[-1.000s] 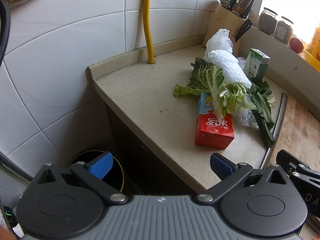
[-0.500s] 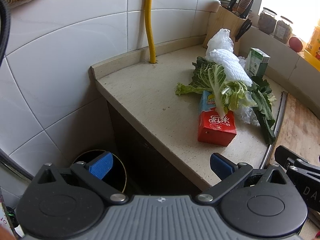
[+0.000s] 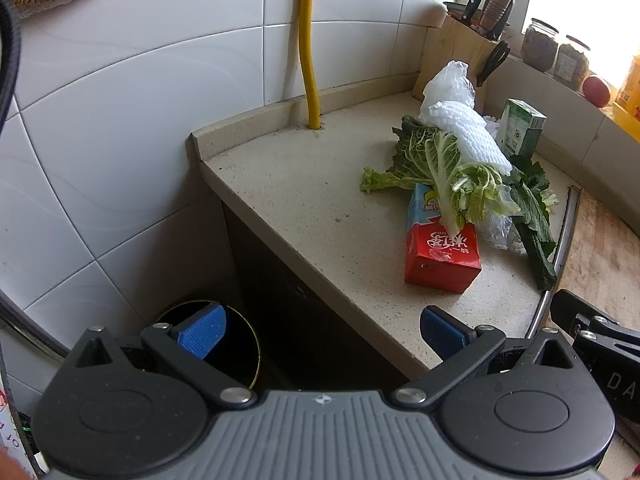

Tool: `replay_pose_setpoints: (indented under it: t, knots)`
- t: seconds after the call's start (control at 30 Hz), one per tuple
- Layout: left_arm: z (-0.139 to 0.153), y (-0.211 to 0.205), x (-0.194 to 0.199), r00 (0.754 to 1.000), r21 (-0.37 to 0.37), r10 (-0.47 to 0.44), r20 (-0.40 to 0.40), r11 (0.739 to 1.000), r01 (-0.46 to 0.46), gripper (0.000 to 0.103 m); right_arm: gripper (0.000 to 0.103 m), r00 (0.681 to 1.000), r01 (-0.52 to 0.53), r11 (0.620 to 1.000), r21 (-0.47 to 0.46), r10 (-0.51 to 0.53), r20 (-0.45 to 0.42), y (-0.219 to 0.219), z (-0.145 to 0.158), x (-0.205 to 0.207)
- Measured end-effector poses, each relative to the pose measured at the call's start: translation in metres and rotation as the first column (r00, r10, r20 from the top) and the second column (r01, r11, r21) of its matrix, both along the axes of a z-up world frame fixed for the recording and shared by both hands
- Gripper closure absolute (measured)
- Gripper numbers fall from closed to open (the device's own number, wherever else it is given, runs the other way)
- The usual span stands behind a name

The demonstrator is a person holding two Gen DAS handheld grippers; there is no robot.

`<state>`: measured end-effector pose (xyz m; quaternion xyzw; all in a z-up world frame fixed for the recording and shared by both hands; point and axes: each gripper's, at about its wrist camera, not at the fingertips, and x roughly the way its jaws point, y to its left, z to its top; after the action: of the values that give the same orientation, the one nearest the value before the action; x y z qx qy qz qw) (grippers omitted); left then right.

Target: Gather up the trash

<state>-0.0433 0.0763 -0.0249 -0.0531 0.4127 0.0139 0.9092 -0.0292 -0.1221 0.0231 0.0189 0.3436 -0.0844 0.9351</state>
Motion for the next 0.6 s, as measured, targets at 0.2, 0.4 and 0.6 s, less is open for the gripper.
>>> replay_pose_setpoints:
  t: [0.2, 0.4, 0.6]
  knots:
    - [0.0003, 0.0003, -0.0002, 1.0, 0.001, -0.002, -0.002, 1.0, 0.002, 0.0, 0.0, 1.0, -0.001, 1.0, 0.0, 0.001, -0.001, 0.0001, 0.0004, -0.0001]
    - [0.0008, -0.0005, -0.0029, 1.0, 0.007, -0.003, -0.002, 1.0, 0.003, 0.001, 0.0, 1.0, -0.002, 1.0, -0.003, 0.002, 0.002, 0.0017, 0.0004, -0.003]
    - [0.0011, 0.0024, -0.0041, 1.0, 0.008, 0.011, -0.001, 1.0, -0.011, 0.001, 0.0, 1.0, -0.012, 1.0, -0.006, 0.012, 0.004, 0.0059, 0.0014, -0.0033]
